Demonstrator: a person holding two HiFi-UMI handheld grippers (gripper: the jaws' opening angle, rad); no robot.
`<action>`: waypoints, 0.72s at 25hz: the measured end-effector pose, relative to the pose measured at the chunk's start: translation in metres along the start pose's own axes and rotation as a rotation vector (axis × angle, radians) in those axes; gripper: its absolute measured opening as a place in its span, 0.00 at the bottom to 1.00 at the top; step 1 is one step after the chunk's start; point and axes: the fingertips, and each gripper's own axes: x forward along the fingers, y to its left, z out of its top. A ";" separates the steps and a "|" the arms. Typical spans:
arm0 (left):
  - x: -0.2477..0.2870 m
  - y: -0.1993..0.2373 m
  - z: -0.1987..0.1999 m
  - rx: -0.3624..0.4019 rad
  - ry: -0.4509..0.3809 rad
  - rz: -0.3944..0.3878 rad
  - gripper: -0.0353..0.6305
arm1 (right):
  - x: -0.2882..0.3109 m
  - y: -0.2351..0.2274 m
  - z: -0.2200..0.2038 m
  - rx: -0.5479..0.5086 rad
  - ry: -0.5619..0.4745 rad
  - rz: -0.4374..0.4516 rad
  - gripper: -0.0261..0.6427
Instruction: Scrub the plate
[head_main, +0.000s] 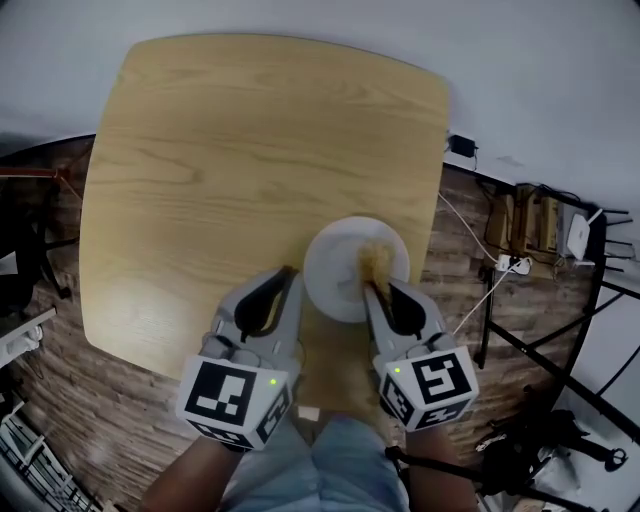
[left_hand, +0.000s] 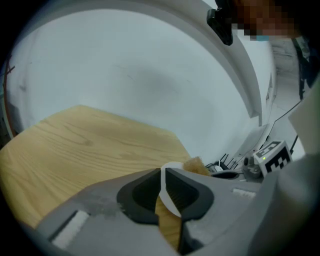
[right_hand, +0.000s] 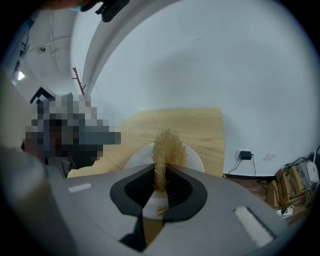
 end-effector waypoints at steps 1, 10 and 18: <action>0.003 0.000 -0.004 -0.019 0.016 -0.004 0.12 | 0.002 0.000 -0.003 0.006 0.010 0.009 0.11; 0.033 0.003 -0.025 -0.139 0.175 -0.043 0.22 | 0.009 -0.001 -0.003 0.012 0.033 0.068 0.11; 0.049 0.004 -0.040 -0.194 0.270 -0.065 0.22 | 0.010 -0.004 -0.003 0.034 0.033 0.091 0.11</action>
